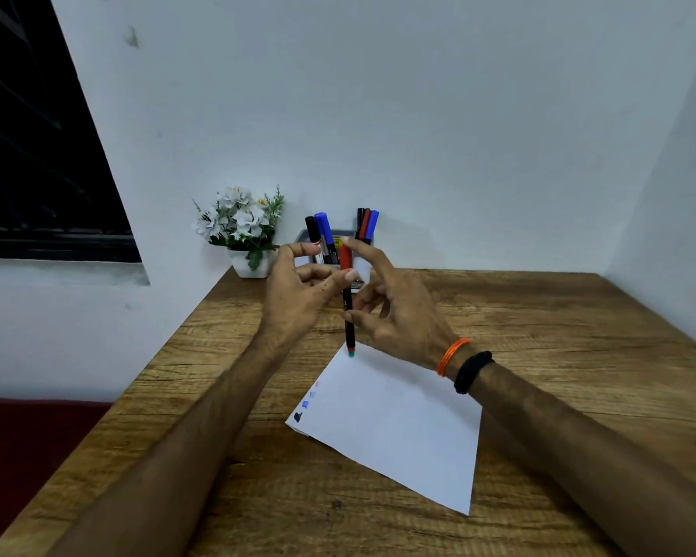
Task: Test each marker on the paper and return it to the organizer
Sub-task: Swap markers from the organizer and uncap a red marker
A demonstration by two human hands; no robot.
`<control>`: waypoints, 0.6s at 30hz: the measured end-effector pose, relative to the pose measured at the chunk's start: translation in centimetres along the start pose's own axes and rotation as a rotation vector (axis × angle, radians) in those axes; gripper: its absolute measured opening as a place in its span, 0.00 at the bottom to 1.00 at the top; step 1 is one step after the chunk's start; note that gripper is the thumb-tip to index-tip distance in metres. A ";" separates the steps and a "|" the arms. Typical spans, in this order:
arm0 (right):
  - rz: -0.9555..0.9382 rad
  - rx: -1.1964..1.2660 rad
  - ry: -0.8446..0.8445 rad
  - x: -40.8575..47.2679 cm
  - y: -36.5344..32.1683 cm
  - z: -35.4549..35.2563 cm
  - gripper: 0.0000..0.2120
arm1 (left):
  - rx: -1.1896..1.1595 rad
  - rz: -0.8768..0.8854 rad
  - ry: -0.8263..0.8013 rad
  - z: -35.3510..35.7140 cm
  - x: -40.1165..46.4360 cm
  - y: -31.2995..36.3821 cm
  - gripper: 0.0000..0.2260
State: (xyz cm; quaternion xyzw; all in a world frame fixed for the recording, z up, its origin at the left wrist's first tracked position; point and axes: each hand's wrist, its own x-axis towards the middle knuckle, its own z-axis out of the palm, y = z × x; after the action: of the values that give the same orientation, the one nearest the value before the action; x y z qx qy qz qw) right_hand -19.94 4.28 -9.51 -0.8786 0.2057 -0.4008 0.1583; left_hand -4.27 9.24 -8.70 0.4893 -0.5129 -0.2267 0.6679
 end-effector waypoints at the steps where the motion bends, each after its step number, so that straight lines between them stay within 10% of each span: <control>1: 0.002 0.012 -0.002 0.0 0.0 -0.1 0.43 | -0.003 -0.005 -0.008 0.0 0.0 -0.1 0.25; 18: 0.120 0.001 0.178 8.6 1.4 -0.2 0.43 | 1.116 -0.110 -0.280 -3.5 0.7 -6.9 0.30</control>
State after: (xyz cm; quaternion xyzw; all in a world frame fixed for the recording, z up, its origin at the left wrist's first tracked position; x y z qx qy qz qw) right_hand -15.35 -1.14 -4.53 -0.8255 0.2710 -0.4673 0.1633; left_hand 0.51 7.27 -14.44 0.7589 -0.6120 -0.0190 0.2219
